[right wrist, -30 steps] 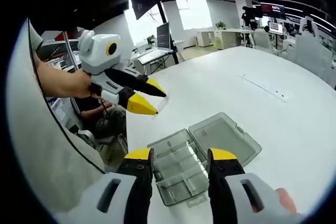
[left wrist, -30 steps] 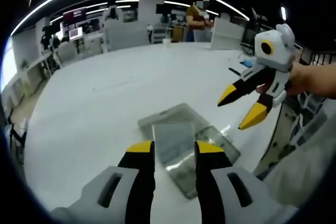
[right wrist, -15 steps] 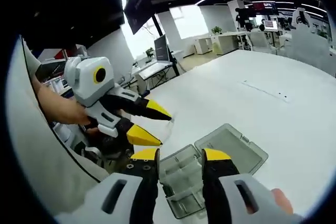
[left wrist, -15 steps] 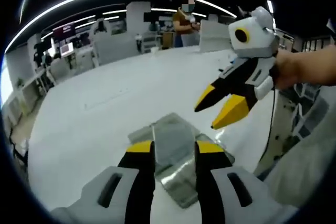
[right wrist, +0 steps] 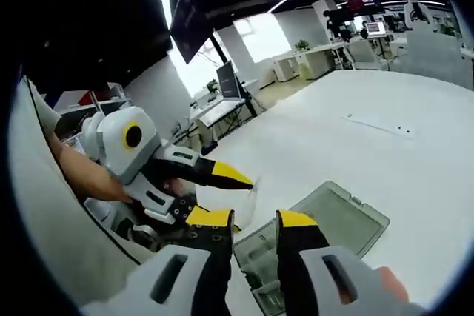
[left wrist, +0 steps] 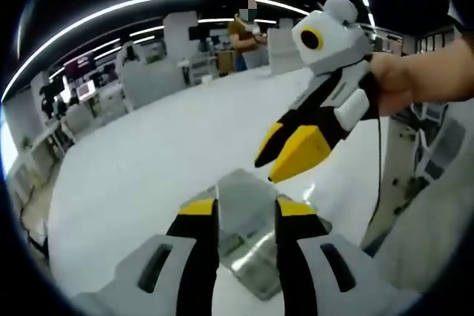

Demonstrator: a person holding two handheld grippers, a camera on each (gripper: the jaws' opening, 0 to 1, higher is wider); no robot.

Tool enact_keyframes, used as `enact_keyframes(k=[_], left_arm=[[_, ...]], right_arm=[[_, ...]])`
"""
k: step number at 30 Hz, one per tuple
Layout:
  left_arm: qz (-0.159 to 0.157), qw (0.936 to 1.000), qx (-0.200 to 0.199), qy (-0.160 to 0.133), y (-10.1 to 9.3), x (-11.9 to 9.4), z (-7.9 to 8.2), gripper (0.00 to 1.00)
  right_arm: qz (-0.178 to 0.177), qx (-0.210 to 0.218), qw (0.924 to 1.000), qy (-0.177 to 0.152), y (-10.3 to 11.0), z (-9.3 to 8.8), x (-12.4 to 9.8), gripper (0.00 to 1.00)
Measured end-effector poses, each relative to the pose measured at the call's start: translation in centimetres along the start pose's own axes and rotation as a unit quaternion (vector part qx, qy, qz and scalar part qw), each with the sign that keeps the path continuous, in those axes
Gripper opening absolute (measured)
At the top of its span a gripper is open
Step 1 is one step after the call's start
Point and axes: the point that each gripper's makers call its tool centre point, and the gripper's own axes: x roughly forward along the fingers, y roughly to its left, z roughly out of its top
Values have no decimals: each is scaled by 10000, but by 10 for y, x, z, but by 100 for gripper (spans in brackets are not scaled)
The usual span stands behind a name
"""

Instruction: Insert the divider into the dual guide fixture by aligning both edges with the guide slots and pushing it downward to the bottom, including one-sided entry, uneven engagement, binding, and posture correction.

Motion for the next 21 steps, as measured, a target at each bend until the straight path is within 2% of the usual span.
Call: enact_keyframes(k=[21], left_arm=[[79, 9985, 539, -99, -2, 2, 11, 26]], right_arm=[[10, 275, 9994, 222, 0, -4, 5, 1]])
